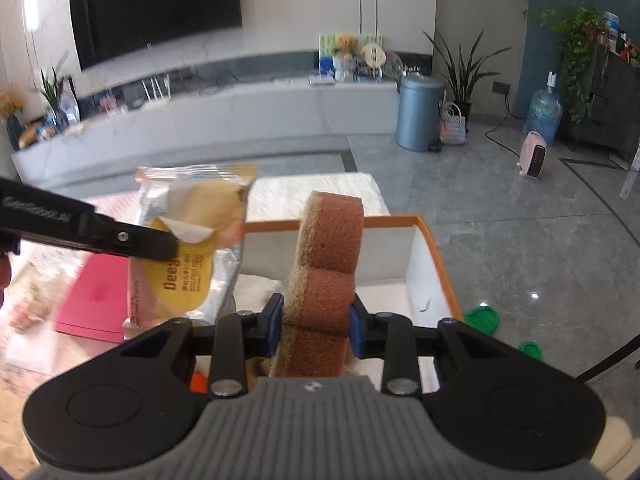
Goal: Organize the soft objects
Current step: 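Carry the sponge and Deeyeo packet into the orange box and open both tools, then move both open tools back over the remaining items on the table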
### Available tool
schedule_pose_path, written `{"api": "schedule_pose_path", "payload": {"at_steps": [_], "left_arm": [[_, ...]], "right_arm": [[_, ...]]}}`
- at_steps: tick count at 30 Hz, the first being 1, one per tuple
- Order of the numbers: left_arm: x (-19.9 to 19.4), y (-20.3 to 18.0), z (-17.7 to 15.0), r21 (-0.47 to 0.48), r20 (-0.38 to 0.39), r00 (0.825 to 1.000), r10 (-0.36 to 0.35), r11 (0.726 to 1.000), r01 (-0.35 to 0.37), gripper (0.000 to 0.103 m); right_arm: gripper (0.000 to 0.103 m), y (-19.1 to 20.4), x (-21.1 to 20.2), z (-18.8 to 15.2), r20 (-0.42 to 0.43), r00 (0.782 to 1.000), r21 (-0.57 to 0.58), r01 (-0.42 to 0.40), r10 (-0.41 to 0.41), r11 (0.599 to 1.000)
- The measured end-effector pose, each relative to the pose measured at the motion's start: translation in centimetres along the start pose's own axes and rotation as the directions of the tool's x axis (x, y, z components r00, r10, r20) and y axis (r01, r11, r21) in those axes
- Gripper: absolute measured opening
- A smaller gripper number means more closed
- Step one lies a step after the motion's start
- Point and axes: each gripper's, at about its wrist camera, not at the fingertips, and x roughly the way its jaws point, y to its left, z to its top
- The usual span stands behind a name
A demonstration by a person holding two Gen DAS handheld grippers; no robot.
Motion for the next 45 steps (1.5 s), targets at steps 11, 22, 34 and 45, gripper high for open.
{"api": "schedule_pose_path", "payload": {"at_steps": [11,22,34,45], "left_arm": [[10.6,0.1,0.4,-0.140,-0.194,0.979,-0.058,0.990,0.031,0.015],[14.4,1.0,-1.5,-0.269,-0.335,0.937,-0.100,0.963,0.006,0.016],[12.5,0.1,-1.4,-0.225,-0.363,0.929,-0.074,0.974,-0.010,0.020],[4.2,-0.3,-2.9,-0.083,-0.253,0.967,0.000,0.996,-0.022,0.020]], "right_arm": [[0.033,-3.5,8.1,0.9,-0.160,0.983,-0.179,0.058,-0.087,0.982],[0.033,-3.4,11.1,-0.5,-0.331,0.929,-0.328,0.052,-0.166,0.943],[0.045,-3.1,11.0,-0.8,-0.353,0.917,-0.352,0.052,-0.184,0.935],[0.062,-0.4,7.1,-0.3,-0.270,0.941,-0.283,0.122,-0.201,0.951]]}}
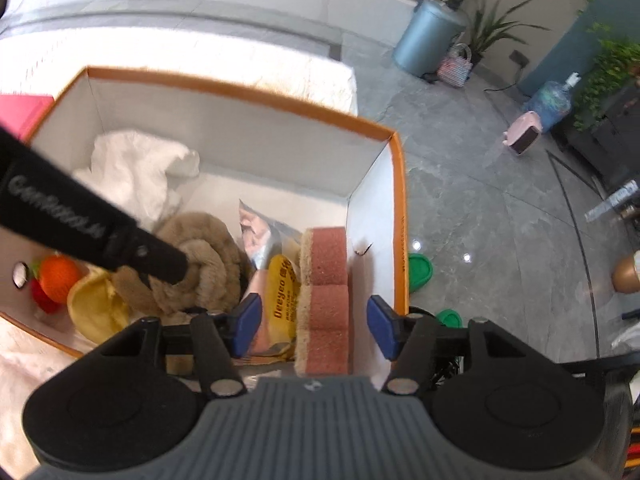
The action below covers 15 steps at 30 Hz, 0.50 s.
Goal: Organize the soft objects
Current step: 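Move both open tools back over the remaining items on the table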
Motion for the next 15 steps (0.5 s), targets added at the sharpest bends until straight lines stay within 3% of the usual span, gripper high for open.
{"api": "schedule_pose_path", "payload": {"at_steps": [4,8,11,15], "left_arm": [[-4.1,-0.2,-2.2,0.081,0.103,0.994,0.017,0.996,-0.026,0.020],[-8.3,0.9,-4.7,0.087,0.190,0.982,0.006,0.996,-0.023,0.020],[-11.0,2.4,-6.9,0.058,0.266,0.964,-0.005,0.998,-0.011,0.020],[-14.5,5.3,-10.9,0.023,0.367,0.929,0.039,0.998,-0.051,0.020]], "right_arm": [[0.062,1.8,-2.6,-0.6,0.070,0.997,0.047,-0.020,0.017,0.999],[0.063,4.2,-4.9,-1.3,0.146,0.988,0.127,-0.063,0.044,0.990],[0.063,7.1,-6.9,-2.4,0.214,0.973,0.191,-0.132,0.090,0.973],[0.063,11.5,-9.0,-3.5,0.314,0.941,0.223,-0.202,0.126,0.954]]}}
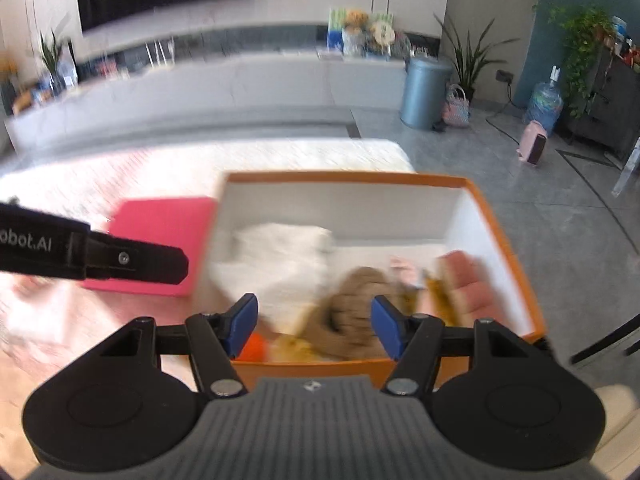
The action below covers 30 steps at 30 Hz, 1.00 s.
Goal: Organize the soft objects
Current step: 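Move both open tools back over the remaining items on the table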
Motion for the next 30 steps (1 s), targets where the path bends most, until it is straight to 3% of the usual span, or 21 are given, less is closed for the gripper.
{"api": "schedule_pose_path", "payload": {"at_steps": [5,10,15,17,21,26,30], "left_arm": [[-5.7,5.1,-2.3,-0.048,0.075,0.995,0.071,0.997,-0.067,0.020],[-10.1,10.4,-4.0,-0.115,0.110,0.977,0.183,0.979,-0.170,0.020],[-12.0,15.3,-5.2,-0.166,0.088,0.957,0.275,0.952,-0.258,0.021],[-12.0,17.4,-5.6,-0.178,0.064,0.947,0.314,0.937,-0.299,0.026],[-11.0,20.3,-5.8,-0.130,0.015,0.932,0.361,0.925,-0.356,0.031],[-9.0,21.6,-5.1,-0.018,-0.035,0.947,0.320,0.947,-0.321,0.040],[-7.0,22.0,-5.2,0.063,-0.082,0.945,0.315,0.948,-0.311,0.042]], "right_arm": [[0.062,5.7,-1.2,-2.0,0.078,0.991,0.042,-0.113,0.110,0.993],[0.061,11.4,-1.1,-3.7,0.096,0.975,0.013,-0.203,0.200,0.979],[0.061,16.7,0.3,-4.6,0.067,0.962,-0.068,-0.261,0.266,0.963],[0.061,18.5,1.5,-4.8,0.034,0.960,-0.090,-0.275,0.278,0.957],[0.061,21.2,4.3,-5.1,-0.035,0.957,-0.132,-0.291,0.289,0.948],[0.054,23.6,8.5,-5.2,-0.119,0.951,-0.159,-0.302,0.285,0.940],[0.051,25.2,11.1,-5.0,-0.158,0.942,-0.174,-0.322,0.297,0.931]]}}
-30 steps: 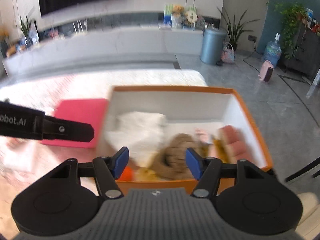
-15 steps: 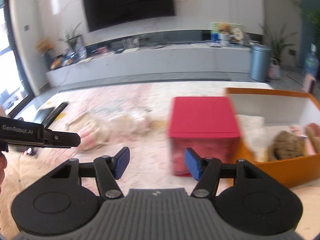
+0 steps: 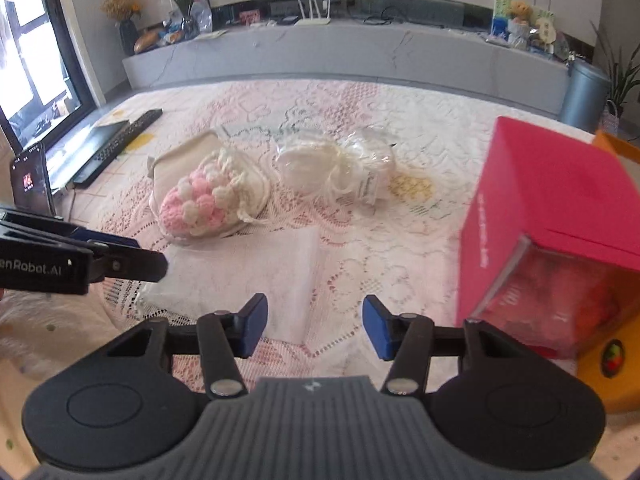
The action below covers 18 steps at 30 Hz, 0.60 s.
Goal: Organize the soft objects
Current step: 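Move both open tools back over the remaining items on the table, then grasp the white mesh bag with the left tool while the right tool grasps the pink crocheted pouch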
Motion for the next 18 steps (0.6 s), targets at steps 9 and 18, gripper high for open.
{"api": "schedule_pose_path", "payload": {"at_steps": [9,18], "left_arm": [[3.3,1.3,1.5,-0.025,-0.054,0.998,-0.037,0.999,0.036,0.044],[2.9,1.0,2.1,0.036,-0.054,0.997,-0.053,0.998,0.055,0.059]], "right_arm": [[0.043,0.4,4.4,1.3,-0.037,0.999,-0.022,-0.036,0.036,0.999],[0.000,0.1,4.2,1.8,-0.019,0.998,-0.032,-0.056,0.056,0.998]]}}
